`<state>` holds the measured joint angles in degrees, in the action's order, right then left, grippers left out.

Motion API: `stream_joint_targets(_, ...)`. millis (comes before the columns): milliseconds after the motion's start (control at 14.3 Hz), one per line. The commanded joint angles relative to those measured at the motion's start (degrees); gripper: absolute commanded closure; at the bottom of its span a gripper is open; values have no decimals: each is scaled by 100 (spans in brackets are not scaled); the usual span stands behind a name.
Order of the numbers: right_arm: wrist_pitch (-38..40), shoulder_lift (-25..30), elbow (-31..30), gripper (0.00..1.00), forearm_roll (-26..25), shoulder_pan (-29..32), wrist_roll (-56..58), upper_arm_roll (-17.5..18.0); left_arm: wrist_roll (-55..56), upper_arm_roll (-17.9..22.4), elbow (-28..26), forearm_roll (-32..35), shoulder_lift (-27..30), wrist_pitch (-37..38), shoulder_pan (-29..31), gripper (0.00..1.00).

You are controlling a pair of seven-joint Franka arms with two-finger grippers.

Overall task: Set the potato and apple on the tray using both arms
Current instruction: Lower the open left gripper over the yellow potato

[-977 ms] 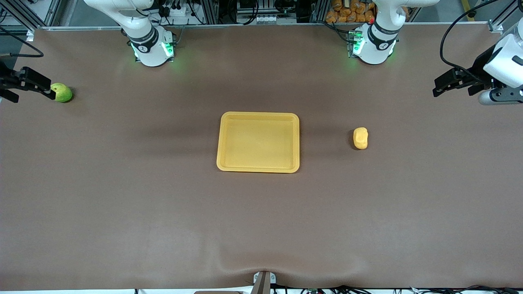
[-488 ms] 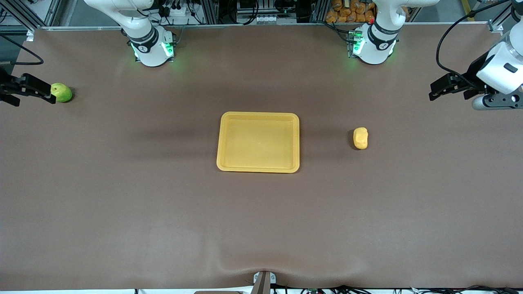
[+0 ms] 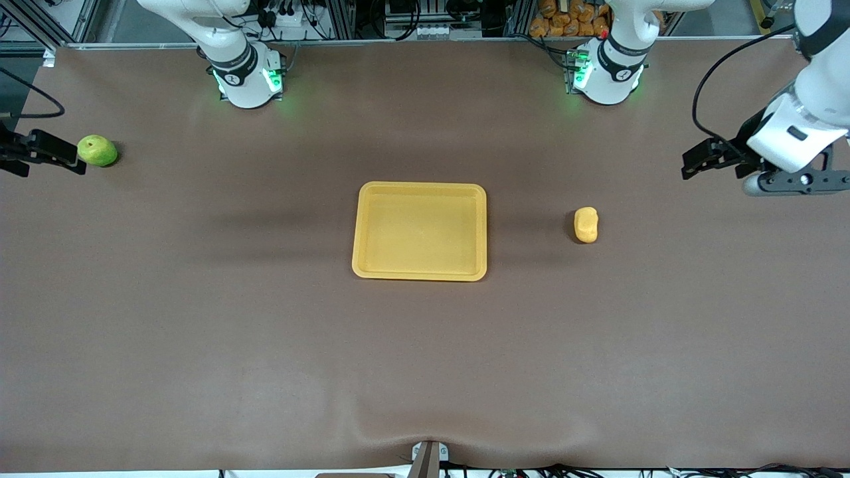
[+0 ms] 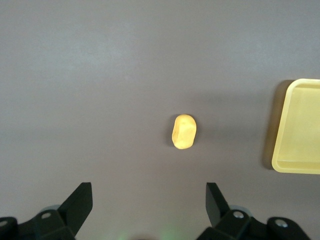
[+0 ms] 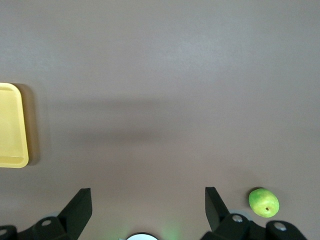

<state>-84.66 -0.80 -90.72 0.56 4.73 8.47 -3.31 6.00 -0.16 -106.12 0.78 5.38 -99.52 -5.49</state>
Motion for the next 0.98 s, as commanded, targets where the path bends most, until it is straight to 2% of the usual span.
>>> stream_joint_targets(0, 73, -226, 90, 0, 5, 203, -56, 50, 85, -63, -426, 19, 51, -479, -14, 0)
stream_joint_targets(209, 73, -289, 72, 0, -3, 389, -38, 50, 226, -72, -865, 19, 15, -1024, -31, 0)
stream_joint_targets(349, 73, -324, 72, 0, -12, 564, -12, 50, 235, -220, -1173, 27, 7, -1410, -31, 0)
stream_joint_targets(628, 64, -482, 28, 0, -354, 643, -38, 50, 226, -309, -1262, 142, -406, -1746, -40, 0)
stream_joint_targets(767, 73, -526, -16, 0, -355, 783, -47, 50, 226, -388, -1297, 142, -520, -1799, -49, 0)
stream_joint_targets(907, 64, -562, -95, 0, -355, 898, -47, 50, 235, -467, -1559, 142, -547, -2105, -49, 0)
